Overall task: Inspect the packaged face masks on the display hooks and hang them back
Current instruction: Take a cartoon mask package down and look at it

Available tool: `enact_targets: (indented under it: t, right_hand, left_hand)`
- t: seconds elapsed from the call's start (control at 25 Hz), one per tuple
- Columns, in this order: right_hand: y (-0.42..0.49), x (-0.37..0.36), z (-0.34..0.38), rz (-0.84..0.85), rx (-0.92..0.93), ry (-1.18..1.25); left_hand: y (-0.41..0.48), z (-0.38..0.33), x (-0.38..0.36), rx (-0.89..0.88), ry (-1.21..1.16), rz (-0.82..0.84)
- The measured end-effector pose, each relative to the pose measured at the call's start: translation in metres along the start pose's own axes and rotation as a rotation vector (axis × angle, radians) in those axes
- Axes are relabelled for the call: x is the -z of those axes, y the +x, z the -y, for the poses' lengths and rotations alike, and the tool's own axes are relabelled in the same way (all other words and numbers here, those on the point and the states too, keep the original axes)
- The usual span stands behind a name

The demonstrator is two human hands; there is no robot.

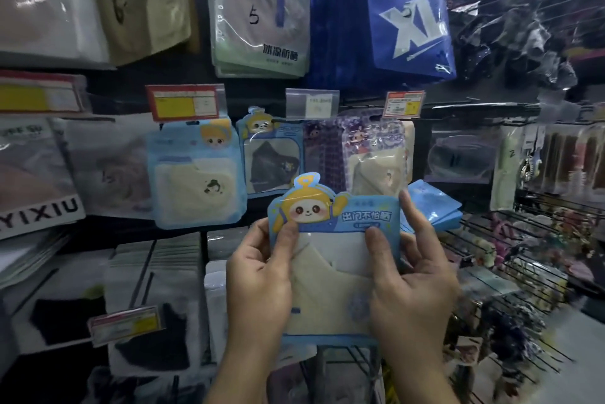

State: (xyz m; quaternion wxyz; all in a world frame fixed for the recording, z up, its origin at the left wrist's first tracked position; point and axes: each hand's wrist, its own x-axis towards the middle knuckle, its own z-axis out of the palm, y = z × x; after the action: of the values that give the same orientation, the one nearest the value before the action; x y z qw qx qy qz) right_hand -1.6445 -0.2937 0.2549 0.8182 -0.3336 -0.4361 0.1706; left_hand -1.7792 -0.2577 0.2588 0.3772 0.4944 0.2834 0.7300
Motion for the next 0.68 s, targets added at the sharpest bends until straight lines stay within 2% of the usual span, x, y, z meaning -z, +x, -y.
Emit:
enact_targets:
  t: [0.24, 0.4, 0.48, 0.56, 0.68]
  right_hand:
    - [0.015, -0.017, -0.011, 0.002, -0.033, 0.048]
    - [0.032, -0.024, -0.032, 0.01, 0.0, -0.025]
    - [0.04, -0.027, -0.039, 0.001, 0.087, -0.114]
    - [0.046, -0.032, -0.041, -0.002, 0.257, -0.268]
    - [0.056, -0.04, -0.044, 0.09, 0.434, -0.446]
  left_hand:
    - [0.013, -0.003, -0.002, -0.049, 0.042, -0.093]
    - [0.027, 0.002, -0.006, -0.056, 0.054, -0.147]
    - [0.033, 0.003, -0.01, -0.085, 0.084, -0.155]
    - [0.042, 0.003, -0.014, -0.118, 0.112, -0.174]
    - [0.062, 0.002, -0.018, -0.172, 0.154, -0.218]
